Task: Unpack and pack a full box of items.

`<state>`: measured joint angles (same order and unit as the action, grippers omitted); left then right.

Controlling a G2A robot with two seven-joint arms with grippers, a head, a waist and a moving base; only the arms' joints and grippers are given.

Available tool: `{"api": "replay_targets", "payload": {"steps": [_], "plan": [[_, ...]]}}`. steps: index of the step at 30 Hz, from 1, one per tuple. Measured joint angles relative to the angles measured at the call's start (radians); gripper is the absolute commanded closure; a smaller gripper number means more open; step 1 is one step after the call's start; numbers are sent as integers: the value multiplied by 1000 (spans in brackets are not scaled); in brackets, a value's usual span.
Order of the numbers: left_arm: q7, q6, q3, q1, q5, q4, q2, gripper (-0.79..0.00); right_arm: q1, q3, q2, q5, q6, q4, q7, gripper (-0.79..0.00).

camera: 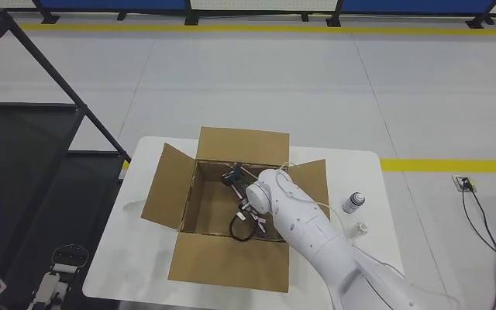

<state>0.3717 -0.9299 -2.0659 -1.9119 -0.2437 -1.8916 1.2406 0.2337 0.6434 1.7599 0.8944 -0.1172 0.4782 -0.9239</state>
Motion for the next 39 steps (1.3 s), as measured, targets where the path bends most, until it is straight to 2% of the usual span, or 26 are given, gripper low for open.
{"api": "replay_targets", "payload": {"steps": [7,15,20,26,34,37,39], "plan": [[0,0,0,0,0,0,0,-785,76,57,-60,70,-7,228,40,0],[0,0,0,0,0,0,0,-785,321,207,-177,281,38,730,-48,0],[0,0,0,0,0,0,0,-785,493,317,-228,424,42,1018,18,0],[0,0,0,0,0,0,0,-785,673,419,-261,577,103,1295,120,0],[0,0,0,0,0,0,0,-785,960,550,-292,735,195,1704,148,0],[0,0,0,0,0,0,0,-785,1098,592,-300,775,245,1842,213,0],[0,0,0,0,0,0,0,-785,1186,619,-303,772,280,1878,289,0]]}}
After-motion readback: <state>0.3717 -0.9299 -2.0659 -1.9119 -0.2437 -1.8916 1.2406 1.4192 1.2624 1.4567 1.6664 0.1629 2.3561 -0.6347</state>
